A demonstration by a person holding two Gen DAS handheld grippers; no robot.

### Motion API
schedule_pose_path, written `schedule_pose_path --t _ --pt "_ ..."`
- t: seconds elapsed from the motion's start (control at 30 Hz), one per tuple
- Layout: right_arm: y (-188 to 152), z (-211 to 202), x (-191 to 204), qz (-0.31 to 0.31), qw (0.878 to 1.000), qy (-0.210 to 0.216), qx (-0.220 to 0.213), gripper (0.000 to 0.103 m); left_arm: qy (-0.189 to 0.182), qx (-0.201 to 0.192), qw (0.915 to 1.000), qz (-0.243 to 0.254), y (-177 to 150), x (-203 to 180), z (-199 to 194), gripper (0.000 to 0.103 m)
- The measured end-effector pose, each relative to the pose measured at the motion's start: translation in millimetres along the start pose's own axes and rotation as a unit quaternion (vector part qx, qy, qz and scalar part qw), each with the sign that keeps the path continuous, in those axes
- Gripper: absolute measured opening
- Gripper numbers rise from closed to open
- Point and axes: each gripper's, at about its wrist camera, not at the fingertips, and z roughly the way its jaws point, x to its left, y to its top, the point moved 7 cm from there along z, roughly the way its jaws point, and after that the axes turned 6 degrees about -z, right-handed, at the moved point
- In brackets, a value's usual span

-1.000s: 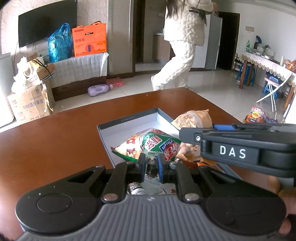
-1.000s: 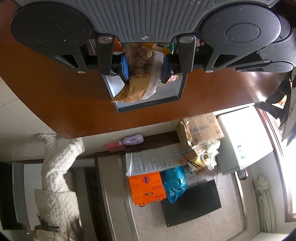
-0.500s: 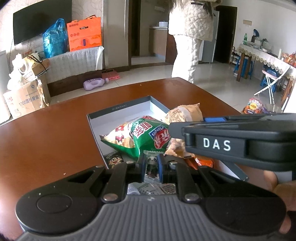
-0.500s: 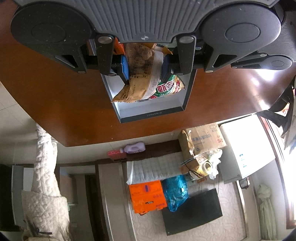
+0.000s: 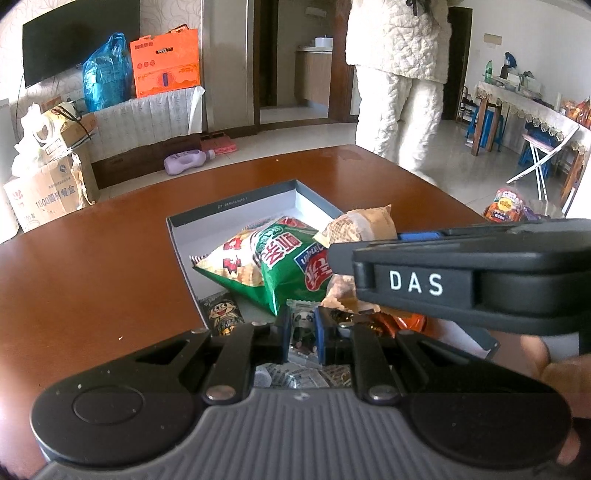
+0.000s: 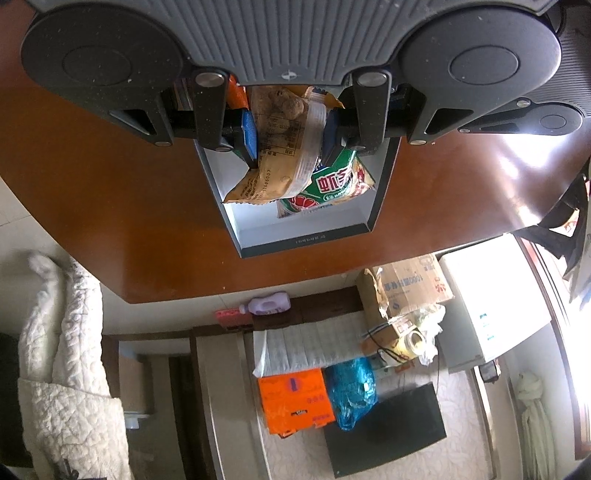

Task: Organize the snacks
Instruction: 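Lower and open left tool releasing panda packet while right tool releases nut packet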

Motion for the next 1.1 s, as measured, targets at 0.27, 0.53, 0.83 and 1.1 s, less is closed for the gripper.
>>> schedule_pose_path --t 0.27,0.53,0.83,1.1 --pt "-1.4 7.5 0.2 0.000 1.000 -0.002 0.012 0.037 -0.001 0.004 1.0000 0.002 -2.4 0.0 5.0 0.010" --pt "-2.5 16.2 -0.9 0.003 1.000 -0.007 0.024 0.037 0.008 0.010 0.9999 0.001 -3.7 -0.4 13.7 0.011" --pt "-5.0 23.5 0.5 0.000 0.999 -0.008 0.034 0.038 0.008 0.015 0.9998 0.005 -5.4 0.0 19.4 0.011" --pt "-6.6 21.4 -5.5 0.001 0.999 -0.009 0.031 0.049 0.009 0.021 0.9997 0.008 -3.2 0.5 20.2 0.019"
